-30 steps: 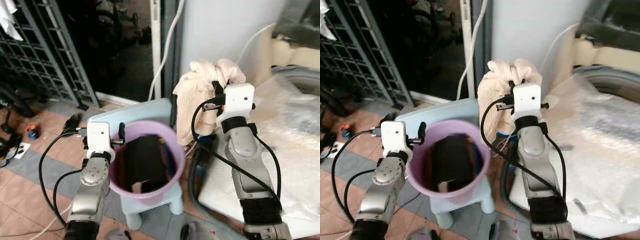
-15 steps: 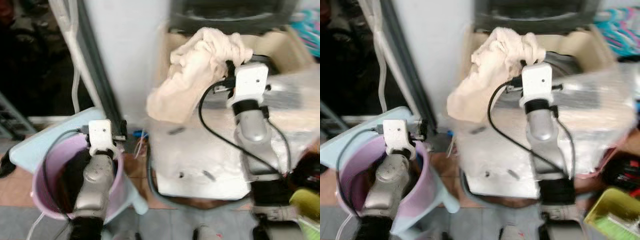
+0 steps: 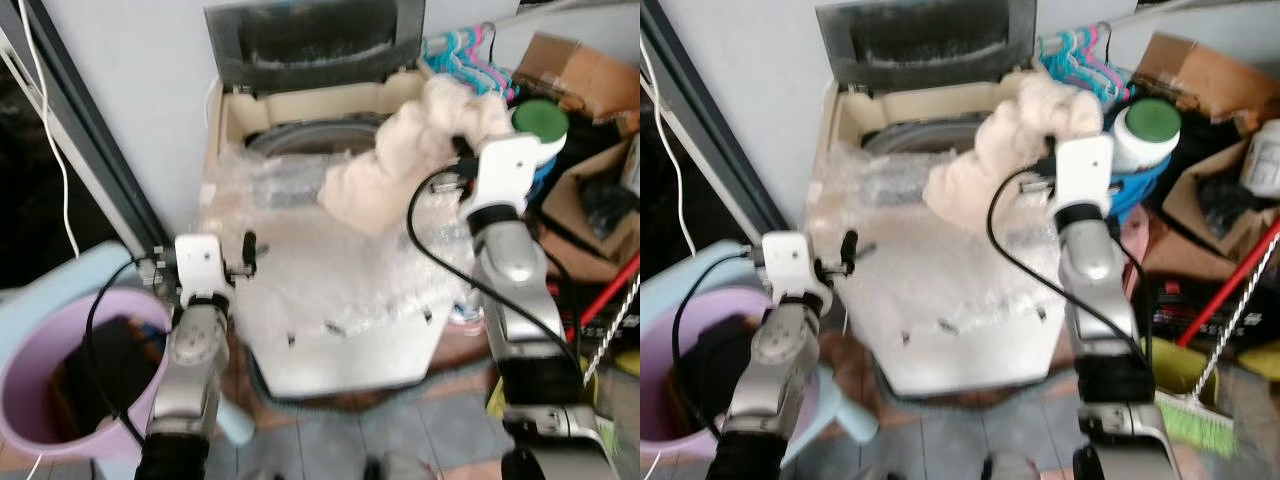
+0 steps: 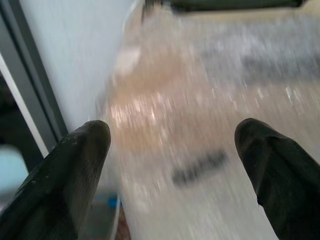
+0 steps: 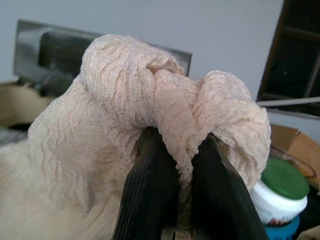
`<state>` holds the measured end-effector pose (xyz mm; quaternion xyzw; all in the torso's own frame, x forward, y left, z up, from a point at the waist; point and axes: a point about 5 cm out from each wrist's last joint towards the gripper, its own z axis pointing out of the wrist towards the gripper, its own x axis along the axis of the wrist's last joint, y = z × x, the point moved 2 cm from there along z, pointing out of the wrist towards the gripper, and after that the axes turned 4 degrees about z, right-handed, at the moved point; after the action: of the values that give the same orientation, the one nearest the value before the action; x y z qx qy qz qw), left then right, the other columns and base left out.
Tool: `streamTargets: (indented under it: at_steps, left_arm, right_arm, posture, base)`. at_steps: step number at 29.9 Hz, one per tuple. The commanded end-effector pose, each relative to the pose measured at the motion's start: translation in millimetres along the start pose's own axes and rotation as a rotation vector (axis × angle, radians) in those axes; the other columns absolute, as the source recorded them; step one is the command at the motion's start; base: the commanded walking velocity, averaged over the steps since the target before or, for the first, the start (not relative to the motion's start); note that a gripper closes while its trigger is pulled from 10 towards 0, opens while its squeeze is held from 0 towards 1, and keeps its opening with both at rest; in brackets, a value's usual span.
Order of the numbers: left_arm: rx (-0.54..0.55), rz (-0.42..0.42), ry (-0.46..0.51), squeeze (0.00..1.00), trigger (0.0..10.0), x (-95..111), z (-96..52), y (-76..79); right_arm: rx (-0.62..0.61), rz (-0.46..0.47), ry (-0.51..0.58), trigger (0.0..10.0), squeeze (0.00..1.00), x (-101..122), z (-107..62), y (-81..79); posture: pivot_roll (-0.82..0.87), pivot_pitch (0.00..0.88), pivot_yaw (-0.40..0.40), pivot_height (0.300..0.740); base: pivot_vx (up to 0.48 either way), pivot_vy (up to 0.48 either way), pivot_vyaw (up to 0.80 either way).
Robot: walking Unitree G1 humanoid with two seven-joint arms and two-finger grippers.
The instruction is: Clothes washing
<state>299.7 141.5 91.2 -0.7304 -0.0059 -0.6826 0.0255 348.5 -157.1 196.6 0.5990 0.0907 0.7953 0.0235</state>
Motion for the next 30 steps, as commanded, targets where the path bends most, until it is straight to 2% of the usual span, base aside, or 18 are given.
streamTargets:
  at_steps: [1,12,21,24,25,27,30]
  left_arm:
    - [0.025,0.009,-0.008,0.00,10.0,-1.1,-0.8,-8.0]
    - [0.006,0.006,-0.019,0.00,10.0,-2.7,-2.0,-3.8]
    - [-0.004,0.004,-0.029,0.00,10.0,-6.3,-5.7,-1.0]
    - [-0.007,0.005,-0.037,0.00,10.0,-8.6,-6.8,-0.1]
    - [-0.008,0.005,-0.038,0.00,10.0,-8.8,-6.4,0.5]
    - [-0.008,0.006,-0.039,0.00,10.0,-8.7,-6.0,0.7]
    - [-0.006,-0.002,-0.042,0.00,10.0,-8.9,-5.2,2.2]
  right_arm:
    - [0.048,-0.001,0.072,10.0,0.00,16.6,2.3,-10.0]
    - [0.105,0.012,0.094,10.0,0.00,23.4,4.1,-8.3]
    - [0.149,0.034,0.081,10.0,0.00,21.6,8.0,-18.5]
    - [0.169,0.031,0.092,10.0,0.00,25.2,15.9,-22.8]
    - [0.189,0.037,0.123,10.0,0.00,37.3,31.8,-26.8]
    - [0.197,0.038,0.134,10.0,0.00,42.1,37.6,-28.3]
    - [0.188,0.007,0.199,10.0,0.00,68.7,63.0,-28.3]
  posture:
    - [-0.06,0.000,0.078,0.740]
    - [-0.07,0.000,0.081,0.740]
    - [-0.06,0.000,0.071,0.740]
    - [-0.05,0.000,0.068,0.740]
    - [-0.05,0.000,0.065,0.740]
    - [-0.05,0.000,0.065,0.740]
    - [-0.05,0.000,0.062,0.740]
  base:
    - [0.000,0.000,0.74]
    - [0.352,0.000,0.64]
    - [0.446,0.000,0.00]
    - [0.446,0.000,0.00]
    - [0.435,0.000,0.00]
    - [0.435,0.000,0.00]
    - [0.284,0.000,0.00]
